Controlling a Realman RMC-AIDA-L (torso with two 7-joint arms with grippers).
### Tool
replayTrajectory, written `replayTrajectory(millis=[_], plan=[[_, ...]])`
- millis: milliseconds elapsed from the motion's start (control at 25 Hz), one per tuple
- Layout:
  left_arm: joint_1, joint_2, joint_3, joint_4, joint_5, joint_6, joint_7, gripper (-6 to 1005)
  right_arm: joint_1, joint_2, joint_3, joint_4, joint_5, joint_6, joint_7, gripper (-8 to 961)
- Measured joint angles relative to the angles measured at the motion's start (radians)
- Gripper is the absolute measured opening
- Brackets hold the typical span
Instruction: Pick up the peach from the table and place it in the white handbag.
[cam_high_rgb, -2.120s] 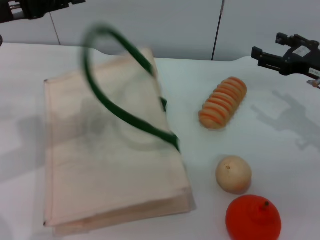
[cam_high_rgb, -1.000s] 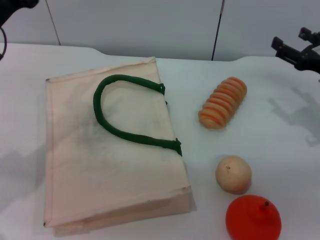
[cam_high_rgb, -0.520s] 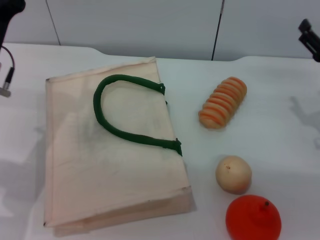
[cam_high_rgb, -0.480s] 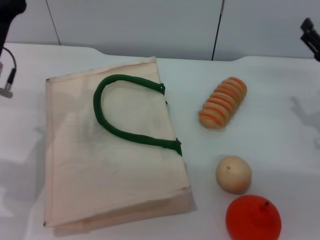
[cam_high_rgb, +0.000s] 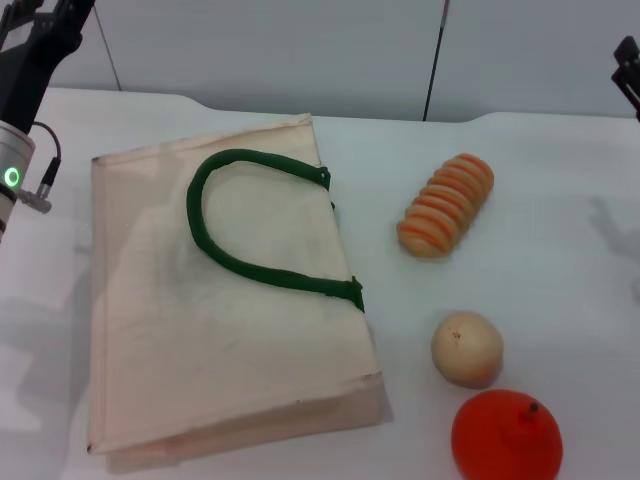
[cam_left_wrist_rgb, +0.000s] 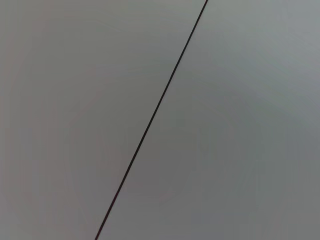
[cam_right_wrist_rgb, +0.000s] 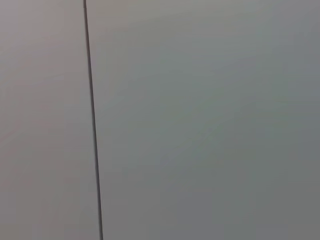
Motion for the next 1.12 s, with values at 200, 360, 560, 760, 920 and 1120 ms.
replayTrajectory(millis=[200,360,560,760,920,1120], plan=[[0.002,-0.002,0.001,0.001,0.01,0.007,-0.003,831,-0.001,-0.001,0.0,0.0,0.0,0.0,0.005,894],[0.002,-0.002,0.001,0.003,0.013,0.014,-0.004,832,-0.001,-0.002,0.0,0.001,0.001,0.0,0.006,894],[0.0,-0.001,-0.001,0.005,0.014,0.016,-0.004,826,-0.001,-0.002,0.0,0.003,0.002,0.0,0.006,894],[0.001,-0.003,-0.009,0.011,0.004,0.019,-0.02,826,-0.001,-0.002,0.0,0.003,0.002,0.0,0.006,894],[0.002,0.001,-0.01,0.016,0.006,0.018,-0.062,826,-0.003,-0.002,0.0,0.003,0.002,0.001,0.006,894],[0.002,0.002,-0.008,0.011,0.009,0.015,-0.059,826,-0.004,-0.002,0.0,0.003,0.002,0.001,0.006,894]])
